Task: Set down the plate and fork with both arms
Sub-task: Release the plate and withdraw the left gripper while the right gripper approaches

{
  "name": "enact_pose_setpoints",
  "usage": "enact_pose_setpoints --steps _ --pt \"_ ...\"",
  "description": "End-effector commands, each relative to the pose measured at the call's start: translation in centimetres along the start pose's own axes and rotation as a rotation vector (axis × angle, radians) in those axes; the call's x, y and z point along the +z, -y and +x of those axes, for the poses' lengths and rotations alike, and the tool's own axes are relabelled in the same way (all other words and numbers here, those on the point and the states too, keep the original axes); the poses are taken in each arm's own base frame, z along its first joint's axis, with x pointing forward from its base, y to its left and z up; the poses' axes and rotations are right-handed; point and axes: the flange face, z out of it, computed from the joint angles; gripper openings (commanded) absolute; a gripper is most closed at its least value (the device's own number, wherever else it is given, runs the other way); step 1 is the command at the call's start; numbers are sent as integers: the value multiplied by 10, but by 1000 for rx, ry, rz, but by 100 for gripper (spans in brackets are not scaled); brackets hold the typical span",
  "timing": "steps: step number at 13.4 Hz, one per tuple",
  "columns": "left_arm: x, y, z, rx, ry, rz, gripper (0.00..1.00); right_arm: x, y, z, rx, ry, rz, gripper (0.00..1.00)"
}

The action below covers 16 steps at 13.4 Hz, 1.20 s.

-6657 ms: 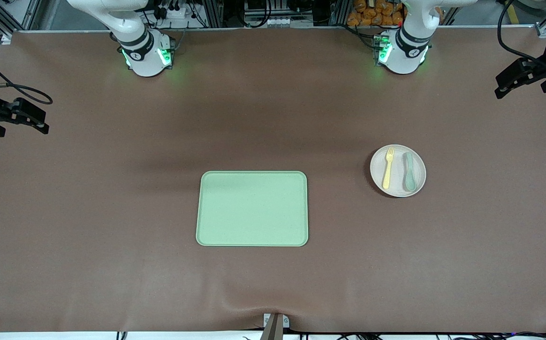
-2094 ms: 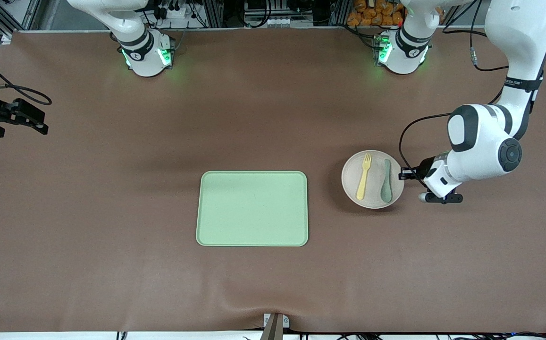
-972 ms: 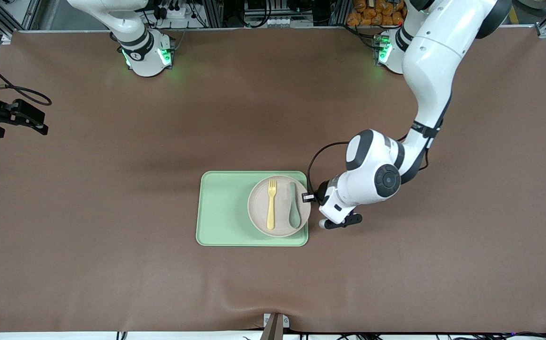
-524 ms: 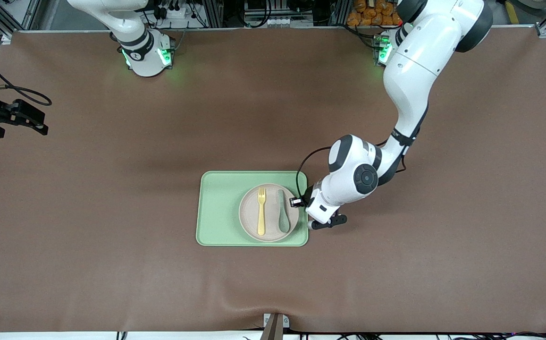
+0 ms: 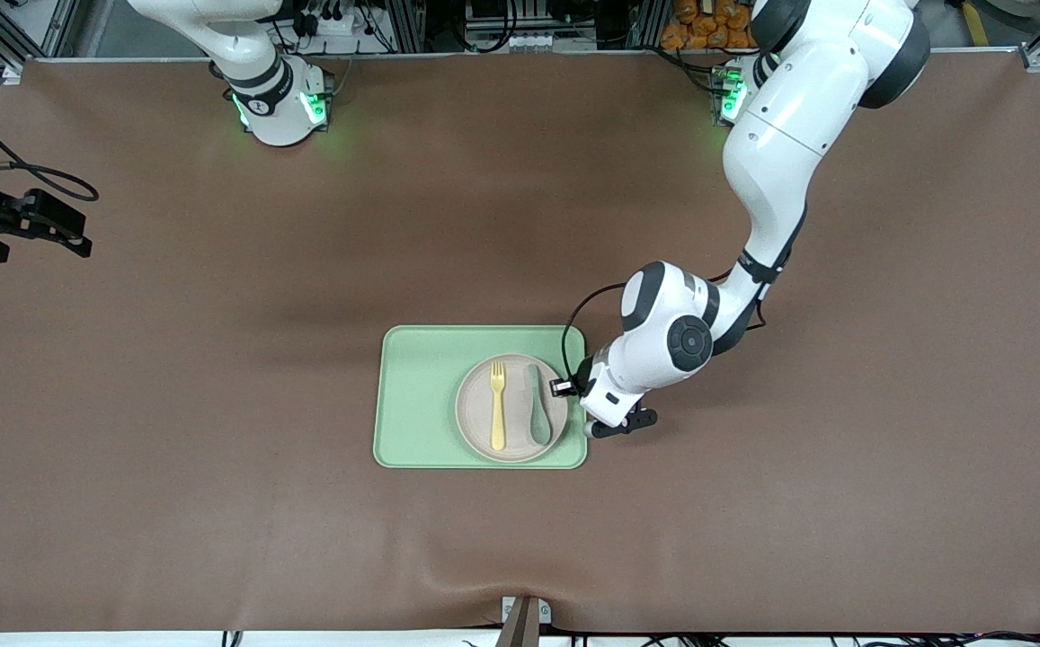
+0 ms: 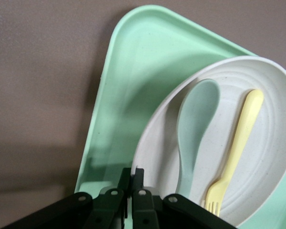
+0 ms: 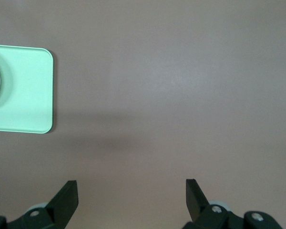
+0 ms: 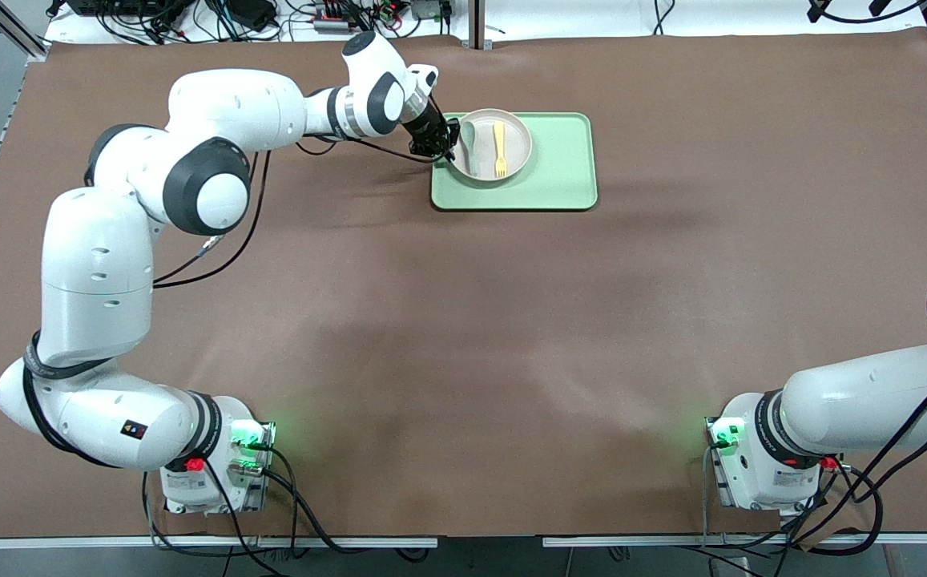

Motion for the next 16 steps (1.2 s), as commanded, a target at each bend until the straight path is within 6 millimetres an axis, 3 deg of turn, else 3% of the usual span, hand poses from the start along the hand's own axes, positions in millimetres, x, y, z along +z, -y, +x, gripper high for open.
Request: enact_pose_setpoints --steps 1,2,3,4,6,7,8,10,13,14,16 --pt "-6 -9 3 -29 -23 -14 3 -3 -2 3 11 -5 16 100" --pt "-9 -10 3 -35 -26 -14 33 -3 -2 3 11 -3 16 100" --pt "-14 -16 2 -43 -32 -18 99 -3 -3 2 12 -3 16 100" --pt "-25 -21 2 -48 -42 -25 100 -1 -2 3 11 1 17 100" --pt "-66 -31 8 -48 -64 -45 100 -1 1 4 2 1 15 100" --pt "-91 -36 7 -40 -47 -35 100 1 0 5 5 4 17 100" --pt "-129 -40 9 -37 -42 -33 100 12 3 11 -2 24 17 100" --pt "-196 -26 19 -42 -27 -4 100 15 16 13 -29 33 5 100" --pt "-285 -7 13 -48 2 60 100 26 27 16 -45 63 5 100" --pt "-312 5 12 -64 12 75 100 28 28 17 -50 66 13 100" --pt "-370 47 21 -130 27 98 100 33 35 20 -47 71 20 100"
